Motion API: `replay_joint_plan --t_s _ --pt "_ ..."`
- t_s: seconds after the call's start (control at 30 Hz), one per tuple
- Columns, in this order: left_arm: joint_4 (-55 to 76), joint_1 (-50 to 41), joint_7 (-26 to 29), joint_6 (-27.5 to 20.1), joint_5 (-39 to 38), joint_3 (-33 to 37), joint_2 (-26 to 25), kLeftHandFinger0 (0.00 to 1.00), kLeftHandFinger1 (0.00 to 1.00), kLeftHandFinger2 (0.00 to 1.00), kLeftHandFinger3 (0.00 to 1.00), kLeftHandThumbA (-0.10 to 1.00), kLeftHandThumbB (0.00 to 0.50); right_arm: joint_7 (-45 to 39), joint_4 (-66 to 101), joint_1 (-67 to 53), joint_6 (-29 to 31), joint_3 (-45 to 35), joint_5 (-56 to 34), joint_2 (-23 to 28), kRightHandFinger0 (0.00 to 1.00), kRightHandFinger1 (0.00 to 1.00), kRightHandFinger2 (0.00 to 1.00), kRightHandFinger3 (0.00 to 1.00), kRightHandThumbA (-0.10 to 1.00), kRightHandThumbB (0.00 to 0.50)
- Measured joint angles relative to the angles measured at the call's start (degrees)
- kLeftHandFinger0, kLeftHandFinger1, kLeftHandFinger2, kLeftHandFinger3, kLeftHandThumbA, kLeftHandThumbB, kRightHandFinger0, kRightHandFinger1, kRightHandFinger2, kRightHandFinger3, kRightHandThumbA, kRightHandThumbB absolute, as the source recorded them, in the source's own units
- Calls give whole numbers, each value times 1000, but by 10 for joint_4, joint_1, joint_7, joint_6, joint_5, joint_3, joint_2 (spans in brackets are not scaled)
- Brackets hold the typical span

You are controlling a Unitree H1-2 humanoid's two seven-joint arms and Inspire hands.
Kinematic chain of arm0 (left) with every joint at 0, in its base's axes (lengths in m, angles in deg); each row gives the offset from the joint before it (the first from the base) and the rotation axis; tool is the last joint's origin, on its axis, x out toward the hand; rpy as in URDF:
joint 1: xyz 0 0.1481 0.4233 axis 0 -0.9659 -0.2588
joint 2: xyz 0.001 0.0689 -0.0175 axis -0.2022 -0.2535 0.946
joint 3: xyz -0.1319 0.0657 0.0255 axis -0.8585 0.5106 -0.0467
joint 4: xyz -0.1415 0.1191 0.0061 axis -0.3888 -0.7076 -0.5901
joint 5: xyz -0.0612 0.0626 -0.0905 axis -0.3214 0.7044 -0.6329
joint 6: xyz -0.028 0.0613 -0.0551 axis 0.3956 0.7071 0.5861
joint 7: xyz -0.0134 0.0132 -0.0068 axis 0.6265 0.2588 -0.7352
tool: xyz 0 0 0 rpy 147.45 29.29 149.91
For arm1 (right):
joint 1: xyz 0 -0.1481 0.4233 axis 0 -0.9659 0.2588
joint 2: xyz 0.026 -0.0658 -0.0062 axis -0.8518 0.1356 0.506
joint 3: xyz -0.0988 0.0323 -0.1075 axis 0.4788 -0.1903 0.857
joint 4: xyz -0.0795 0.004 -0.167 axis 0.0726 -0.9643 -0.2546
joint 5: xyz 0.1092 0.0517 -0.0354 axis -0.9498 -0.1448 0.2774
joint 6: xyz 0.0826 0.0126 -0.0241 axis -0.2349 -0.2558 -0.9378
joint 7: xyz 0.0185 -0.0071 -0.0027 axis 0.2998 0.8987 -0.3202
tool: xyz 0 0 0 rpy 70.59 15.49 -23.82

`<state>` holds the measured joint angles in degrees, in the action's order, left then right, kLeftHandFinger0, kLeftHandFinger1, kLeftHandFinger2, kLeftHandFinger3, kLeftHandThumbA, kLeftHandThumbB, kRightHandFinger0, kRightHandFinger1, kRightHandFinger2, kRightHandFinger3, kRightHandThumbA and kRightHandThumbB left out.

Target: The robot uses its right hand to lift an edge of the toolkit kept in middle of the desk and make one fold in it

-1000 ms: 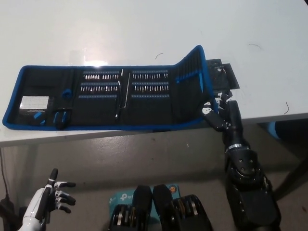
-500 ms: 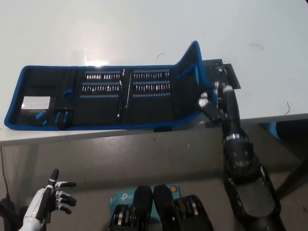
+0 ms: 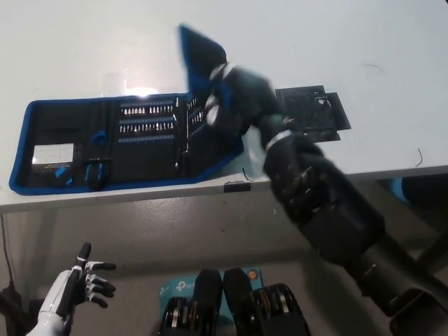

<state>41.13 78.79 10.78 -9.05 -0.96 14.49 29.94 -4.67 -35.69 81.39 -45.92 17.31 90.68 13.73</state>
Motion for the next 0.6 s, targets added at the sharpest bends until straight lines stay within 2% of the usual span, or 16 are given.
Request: replay_joint_plan --t_s 0.07,0.1,0.17,0.2,0.23,0.27,0.33,0.4,0.5,0.53,0.57,0.6 --pt "0 3 0 0 0 1 -1 392 404 349 557 1000 494 -17 -5 -3 -1 44 24 14 0 28 176 395 -100 299" --pt "0 5 -1 0 0 1 -1 390 403 349 560 1000 475 -24 -7 -6 -1 63 36 20 0 33 193 389 -100 281" --pt "0 8 -2 0 0 1 -3 384 399 345 561 1000 471 -34 -10 -12 -1 89 54 33 0 42 204 391 -100 282" --pt "0 10 -4 0 0 1 -6 387 401 336 559 1000 478 -42 -10 -22 -1 108 70 46 0 63 236 441 -100 235" --pt "0 11 -5 0 0 1 -8 383 401 332 556 1000 492 -43 -9 -28 1 118 80 54 0 35 199 427 -100 223" --pt "0 13 -7 0 0 1 -9 365 395 330 544 1000 500 -43 -7 -31 5 125 89 59 0 15 178 407 -100 226" --pt "0 18 -9 0 0 1 -10 368 399 329 544 1000 500 -41 -5 -32 14 135 108 66 0 33 197 389 -100 227" --pt "0 21 -10 0 -1 1 -10 358 386 314 526 1000 489 -41 -5 -32 20 141 123 71 0 26 188 364 -100 270" --pt "0 21 -10 0 -1 0 -10 342 375 314 515 1000 496 -39 -5 -34 31 144 142 75 0 95 280 379 -100 283" --pt "0 21 -10 0 0 0 -10 342 375 314 514 1000 497 -39 -5 -35 33 143 145 76 0 122 311 442 -75 281" --pt "0 21 -10 0 -1 -1 -10 362 384 304 509 1000 496 -38 -5 -36 36 141 151 76 35 219 480 992 81 235" --pt "0 21 -10 0 0 -1 -10 364 383 303 511 1000 489 -38 -5 -38 36 139 155 76 119 363 624 1000 155 224"
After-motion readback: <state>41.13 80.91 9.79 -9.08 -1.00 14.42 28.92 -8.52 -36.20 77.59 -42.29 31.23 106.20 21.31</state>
